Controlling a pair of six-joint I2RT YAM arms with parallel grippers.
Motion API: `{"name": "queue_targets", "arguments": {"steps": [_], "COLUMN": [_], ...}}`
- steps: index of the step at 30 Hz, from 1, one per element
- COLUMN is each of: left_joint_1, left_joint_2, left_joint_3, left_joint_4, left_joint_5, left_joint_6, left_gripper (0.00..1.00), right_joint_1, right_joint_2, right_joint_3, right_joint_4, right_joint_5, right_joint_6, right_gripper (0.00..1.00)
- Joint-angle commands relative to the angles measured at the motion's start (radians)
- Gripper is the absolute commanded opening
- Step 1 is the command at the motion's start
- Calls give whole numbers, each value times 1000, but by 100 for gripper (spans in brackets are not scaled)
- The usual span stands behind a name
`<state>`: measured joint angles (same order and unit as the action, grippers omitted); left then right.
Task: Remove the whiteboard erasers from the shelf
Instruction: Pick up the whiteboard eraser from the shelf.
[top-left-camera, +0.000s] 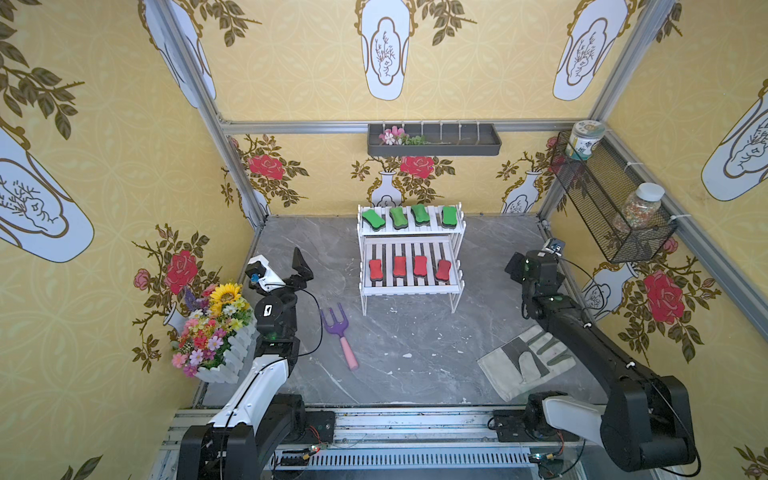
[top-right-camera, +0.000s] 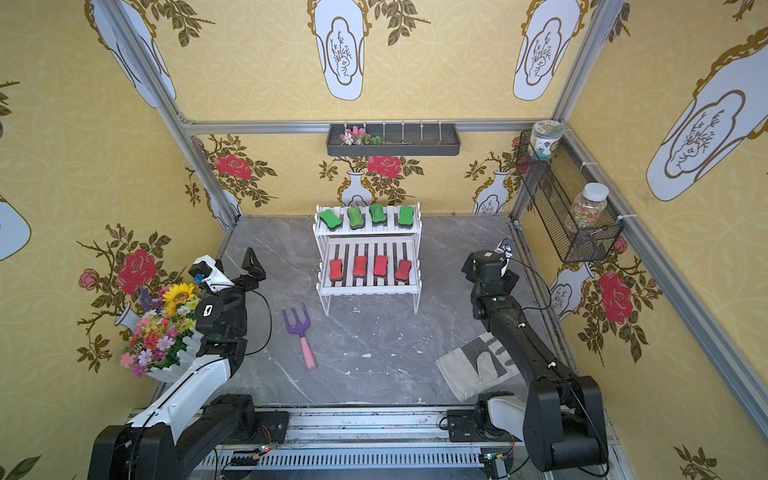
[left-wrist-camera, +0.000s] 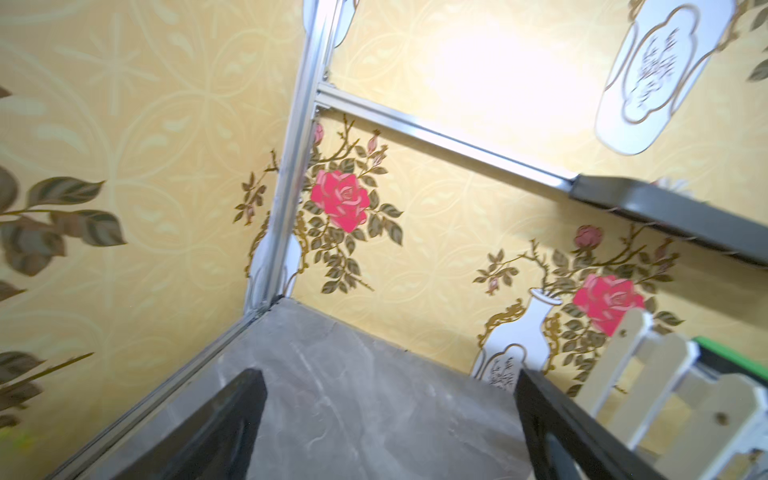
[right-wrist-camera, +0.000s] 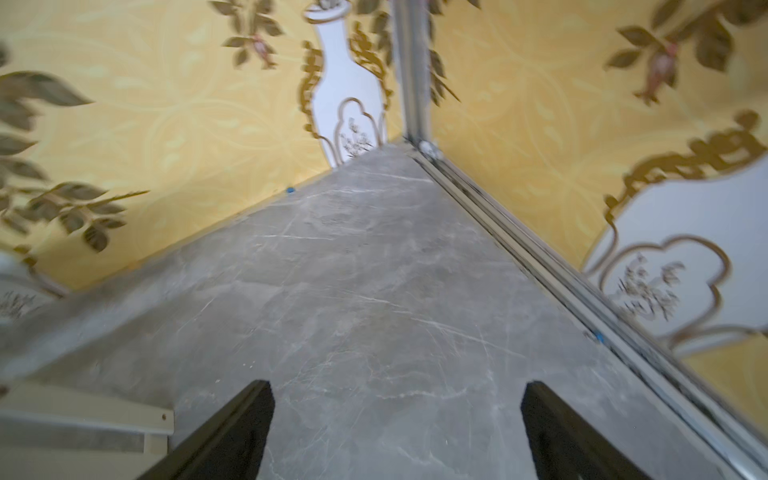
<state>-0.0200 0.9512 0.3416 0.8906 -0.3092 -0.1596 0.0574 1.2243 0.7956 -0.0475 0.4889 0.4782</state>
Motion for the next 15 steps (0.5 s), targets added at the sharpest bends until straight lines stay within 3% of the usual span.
{"name": "queue_targets", "arguments": {"steps": [1, 2, 4, 7, 11, 15], "left_joint_1": [0, 1, 0, 12, 17, 17], "left_joint_2": [-37, -51, -73, -104, -43, -25], "left_joint_3": [8, -3, -21, 77, 165, 249], "left_joint_4": [37, 69, 95, -242, -289, -432], "left_joint_5": [141, 167, 94, -71, 139, 149], "left_joint_6": [-72, -88, -223, -585, -531, -664], "left_gripper": [100, 100, 100, 100, 99, 100], "right_joint_1": [-16, -16, -13, -14, -10, 28], "right_joint_2": [45, 46, 33, -10, -28, -32], "right_joint_3": [73, 78, 65, 44, 72, 132], "right_joint_4": [-298, -293, -279, -278, -330, -398], "right_joint_5": [-29, -77, -107, -133, -197, -259], "right_joint_6": [156, 140, 135, 130, 62, 38], "right_gripper": [97, 97, 97, 97, 97, 97]}}
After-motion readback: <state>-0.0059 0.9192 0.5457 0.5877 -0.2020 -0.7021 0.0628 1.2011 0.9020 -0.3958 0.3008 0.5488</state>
